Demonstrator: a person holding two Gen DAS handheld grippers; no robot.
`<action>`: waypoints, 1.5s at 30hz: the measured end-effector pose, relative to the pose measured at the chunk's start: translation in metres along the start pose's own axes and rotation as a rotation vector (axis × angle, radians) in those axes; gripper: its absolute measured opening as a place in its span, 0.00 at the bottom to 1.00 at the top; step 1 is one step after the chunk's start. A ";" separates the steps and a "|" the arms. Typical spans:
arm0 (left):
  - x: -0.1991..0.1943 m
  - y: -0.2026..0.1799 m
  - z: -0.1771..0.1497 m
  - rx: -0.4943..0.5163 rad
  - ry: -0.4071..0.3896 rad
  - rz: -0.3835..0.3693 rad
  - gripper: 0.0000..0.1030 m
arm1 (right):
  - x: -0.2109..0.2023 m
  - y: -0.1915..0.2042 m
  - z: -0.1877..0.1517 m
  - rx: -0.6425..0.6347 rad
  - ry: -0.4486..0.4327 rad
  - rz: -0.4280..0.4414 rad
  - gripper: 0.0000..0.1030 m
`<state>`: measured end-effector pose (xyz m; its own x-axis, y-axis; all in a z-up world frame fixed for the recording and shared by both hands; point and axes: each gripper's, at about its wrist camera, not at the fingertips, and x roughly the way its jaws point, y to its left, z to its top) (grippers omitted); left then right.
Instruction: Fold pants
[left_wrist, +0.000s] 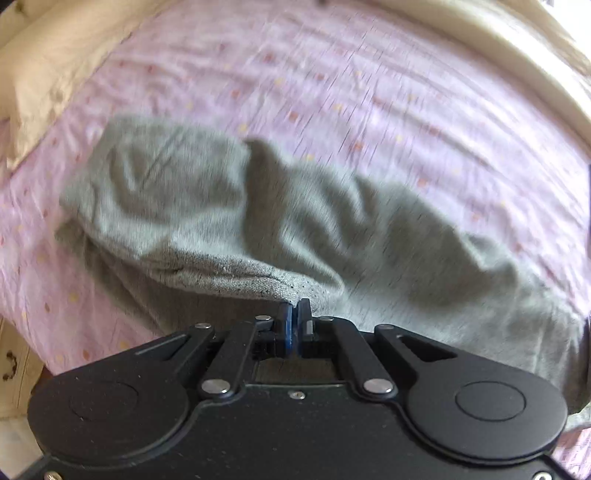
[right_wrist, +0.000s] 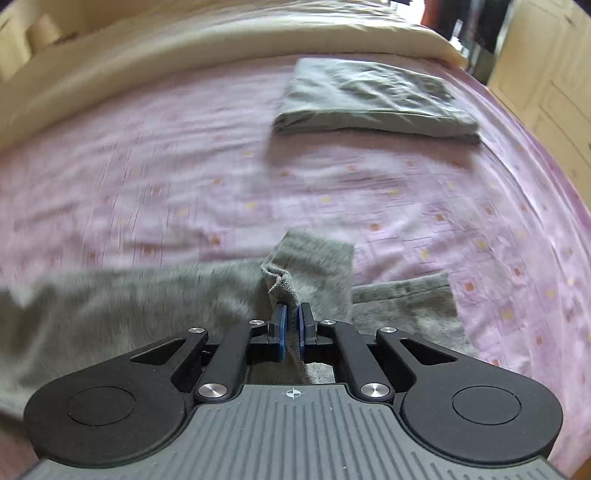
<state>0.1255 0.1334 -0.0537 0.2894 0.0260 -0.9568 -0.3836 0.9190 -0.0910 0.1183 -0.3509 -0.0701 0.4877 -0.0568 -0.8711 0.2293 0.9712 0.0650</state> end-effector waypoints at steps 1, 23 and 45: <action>-0.009 -0.003 0.006 0.013 -0.026 -0.008 0.03 | -0.011 -0.015 0.009 0.068 -0.025 0.020 0.04; 0.022 0.004 -0.056 0.108 0.114 0.139 0.00 | -0.010 -0.142 -0.066 0.491 0.108 -0.025 0.01; 0.005 -0.095 -0.110 0.236 0.116 0.077 0.12 | 0.006 -0.147 -0.046 0.304 0.133 0.162 0.03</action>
<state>0.0670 0.0025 -0.0798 0.1599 0.0665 -0.9849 -0.1817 0.9827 0.0369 0.0483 -0.4831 -0.1071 0.4288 0.1420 -0.8922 0.4080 0.8507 0.3315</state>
